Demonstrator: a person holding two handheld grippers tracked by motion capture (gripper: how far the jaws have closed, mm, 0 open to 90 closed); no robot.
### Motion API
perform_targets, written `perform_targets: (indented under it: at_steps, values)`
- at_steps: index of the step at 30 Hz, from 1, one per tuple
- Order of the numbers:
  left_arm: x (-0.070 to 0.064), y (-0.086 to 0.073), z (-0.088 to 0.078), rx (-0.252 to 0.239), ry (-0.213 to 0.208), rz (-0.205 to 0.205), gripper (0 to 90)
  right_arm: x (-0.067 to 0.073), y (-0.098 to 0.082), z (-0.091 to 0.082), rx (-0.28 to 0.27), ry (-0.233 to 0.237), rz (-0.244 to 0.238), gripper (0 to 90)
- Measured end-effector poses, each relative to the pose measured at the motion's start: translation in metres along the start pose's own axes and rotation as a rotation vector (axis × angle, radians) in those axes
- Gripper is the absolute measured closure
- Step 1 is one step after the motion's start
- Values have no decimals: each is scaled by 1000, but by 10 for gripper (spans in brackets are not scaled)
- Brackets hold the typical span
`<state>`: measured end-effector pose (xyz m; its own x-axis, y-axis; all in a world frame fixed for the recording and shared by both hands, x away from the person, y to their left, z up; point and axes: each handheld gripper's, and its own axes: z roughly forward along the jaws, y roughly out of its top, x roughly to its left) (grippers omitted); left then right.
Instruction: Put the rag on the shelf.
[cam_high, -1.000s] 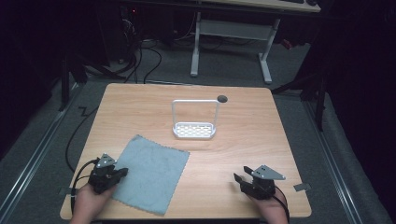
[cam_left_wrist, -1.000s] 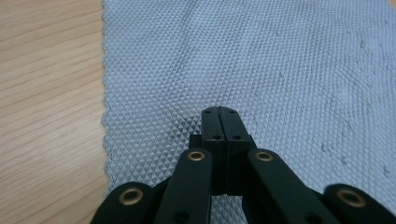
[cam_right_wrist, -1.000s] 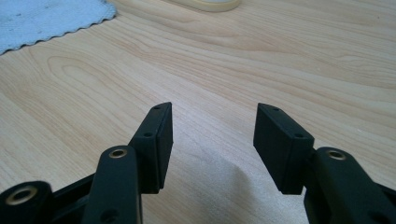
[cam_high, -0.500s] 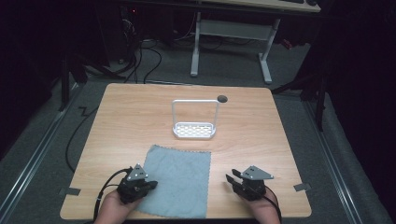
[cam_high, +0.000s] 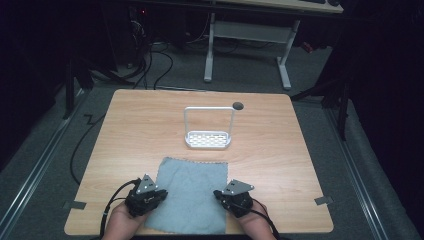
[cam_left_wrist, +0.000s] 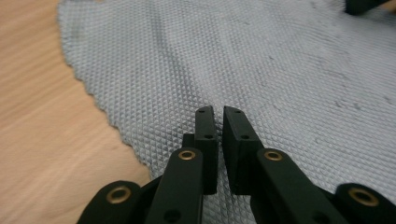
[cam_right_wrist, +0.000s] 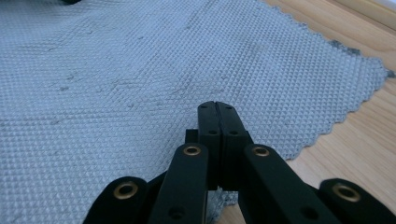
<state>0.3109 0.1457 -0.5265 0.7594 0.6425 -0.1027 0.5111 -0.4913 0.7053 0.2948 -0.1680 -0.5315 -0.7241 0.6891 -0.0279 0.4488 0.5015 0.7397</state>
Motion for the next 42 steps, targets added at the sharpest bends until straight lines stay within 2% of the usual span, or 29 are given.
perform_targets:
  at_steps: [5,6,9,11,14,15,18,20,22,23,24,26,28,31,32,36,38,40,42]
  values:
    - [-18,5,8,2,-72,21,846,-14,-17,-20,10,-13,33,900]
    - [-23,7,12,2,-99,18,846,-14,-17,-20,10,-13,33,900]
    - [-39,12,19,4,-146,55,844,-20,-29,-36,25,-24,53,900]
    - [-45,12,22,1,-179,62,833,-24,-39,-48,33,-32,71,900]
    - [-49,12,22,1,-207,68,813,-24,-44,-53,31,-33,79,894]
    - [-48,12,22,1,-209,66,805,-24,-45,-54,30,-27,89,858]
    - [-38,11,17,-26,-175,34,777,-27,-43,-57,-26,-20,130,796]
    - [-29,10,13,-55,-134,4,745,-31,-41,-60,-63,-29,151,761]
    - [-23,10,12,-100,-106,-105,700,-34,-41,-62,-75,-43,168,725]
    - [-18,11,12,-106,-85,-104,682,-36,-42,-63,-80,-54,173,717]
    - [-12,12,11,-100,-65,-81,666,-38,-43,-63,-81,-60,175,714]
    - [-2,16,13,-95,-26,-76,629,-41,-45,-63,-81,-75,185,699]
    - [6,21,18,-92,10,-94,585,-44,-46,-64,-80,-79,201,700]
    - [14,31,27,-101,26,-122,562,-46,-46,-64,-81,-83,200,700]
    - [16,35,31,-96,41,-122,570,-46,-46,-64,-85,-81,197,695]
    - [21,47,50,-71,50,-152,625,-46,-46,-65,-90,-75,187,679]
    - [21,49,53,-80,63,-161,647,-47,-47,-66,-91,-77,186,676]
    - [22,50,55,-81,52,-180,707,-48,-47,-67,-93,-77,188,669]
    - [19,50,55,-77,60,-160,766,-50,-49,-68,-98,-78,195,652]
